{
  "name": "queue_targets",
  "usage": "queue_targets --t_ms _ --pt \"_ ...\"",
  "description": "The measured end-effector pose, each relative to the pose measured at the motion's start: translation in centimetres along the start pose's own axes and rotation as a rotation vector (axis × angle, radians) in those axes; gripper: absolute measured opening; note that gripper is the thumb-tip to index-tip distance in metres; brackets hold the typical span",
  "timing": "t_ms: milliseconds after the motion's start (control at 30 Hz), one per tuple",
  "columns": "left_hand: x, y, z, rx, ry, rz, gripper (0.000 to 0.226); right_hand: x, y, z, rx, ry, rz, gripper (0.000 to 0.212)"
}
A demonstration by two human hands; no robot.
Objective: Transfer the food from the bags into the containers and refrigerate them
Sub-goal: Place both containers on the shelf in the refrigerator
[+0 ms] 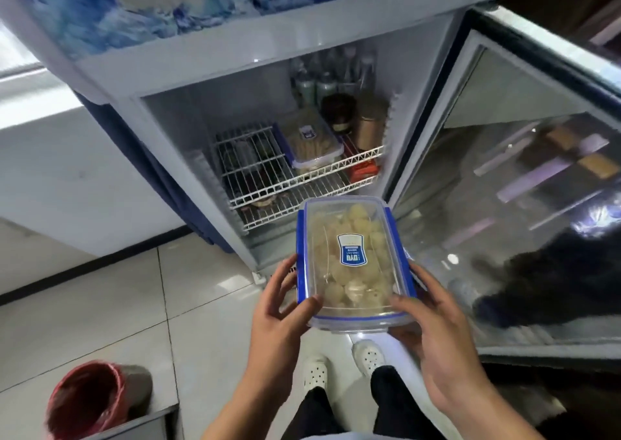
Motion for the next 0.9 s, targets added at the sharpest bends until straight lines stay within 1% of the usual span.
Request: queue_targets --t_ms 100,333,400,533,667,800,900 --pt "-0.9 -0.1 -0.6 0.005 -0.003 0.077 0.059 0.1 -2.4 -0.4 -0.042 0.052 -0.070 0.050" --pt "-3.4 0.4 -2.1 -0.005 0.050 0.335 0.066 0.1 -8.0 -1.7 -0.117 0.146 -0.275 0.055" --pt "-3.4 -0.3 -2.7 -0.002 0.070 0.399 0.062 -0.6 -9.5 -1.3 -0.145 0.176 -0.325 0.056" --pt "-2.3 -1.3 -3.3 0.011 0.089 0.462 0.058 -2.7 -11.1 -0.7 -0.174 0.234 -0.394 0.055" --pt "0.2 -3.2 -3.9 0.028 0.120 0.503 0.060 -5.5 -12.4 0.6 -0.195 0.260 -0.461 0.053" --pt "3.0 -7.6 -4.2 0.041 0.137 0.501 0.064 -9.4 -14.8 2.3 -0.202 0.262 -0.457 0.052" --pt "4.8 -11.2 -3.5 0.026 0.142 0.492 0.066 -12.6 -16.7 3.2 -0.192 0.270 -0.422 0.050"
Point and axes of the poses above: each hand's wrist, its own y-axis away from the middle knuckle, its own x-axis out of the back of the hand, z = x × y, the point moved 6 cm from there along -y, towards the middle knuckle, and after that the axes turned 6 degrees about z, right-handed, at the moved point
